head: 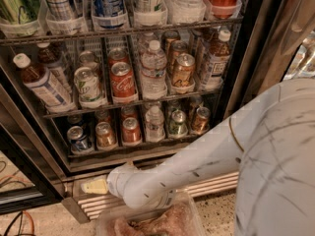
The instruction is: Pick pepsi can from bottom shelf of fridge
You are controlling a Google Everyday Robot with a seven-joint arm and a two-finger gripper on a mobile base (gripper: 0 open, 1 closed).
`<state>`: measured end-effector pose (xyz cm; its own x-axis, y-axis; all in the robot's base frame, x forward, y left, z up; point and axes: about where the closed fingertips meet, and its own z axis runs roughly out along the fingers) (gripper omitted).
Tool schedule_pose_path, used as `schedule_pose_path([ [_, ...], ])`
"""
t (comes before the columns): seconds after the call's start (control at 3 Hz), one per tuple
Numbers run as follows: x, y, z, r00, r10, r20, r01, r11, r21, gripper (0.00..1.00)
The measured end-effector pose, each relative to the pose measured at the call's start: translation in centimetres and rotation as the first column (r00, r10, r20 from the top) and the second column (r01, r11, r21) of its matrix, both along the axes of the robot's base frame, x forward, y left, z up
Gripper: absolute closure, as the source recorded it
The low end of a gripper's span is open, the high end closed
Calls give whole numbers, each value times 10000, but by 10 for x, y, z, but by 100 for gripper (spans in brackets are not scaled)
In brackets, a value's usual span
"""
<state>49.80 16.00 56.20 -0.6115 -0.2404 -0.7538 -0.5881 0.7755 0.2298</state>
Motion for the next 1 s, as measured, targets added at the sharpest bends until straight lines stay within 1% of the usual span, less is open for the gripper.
schedule_pose_path([
  [0.33, 14, 2, 1, 9984, -418, 390, 414, 9991, 115, 1],
  [0.67, 26, 5, 0, 9973, -581, 454, 560, 9973, 472, 11],
  [1.0, 35, 15, 2, 9982, -333, 493, 288, 9957, 882, 12],
])
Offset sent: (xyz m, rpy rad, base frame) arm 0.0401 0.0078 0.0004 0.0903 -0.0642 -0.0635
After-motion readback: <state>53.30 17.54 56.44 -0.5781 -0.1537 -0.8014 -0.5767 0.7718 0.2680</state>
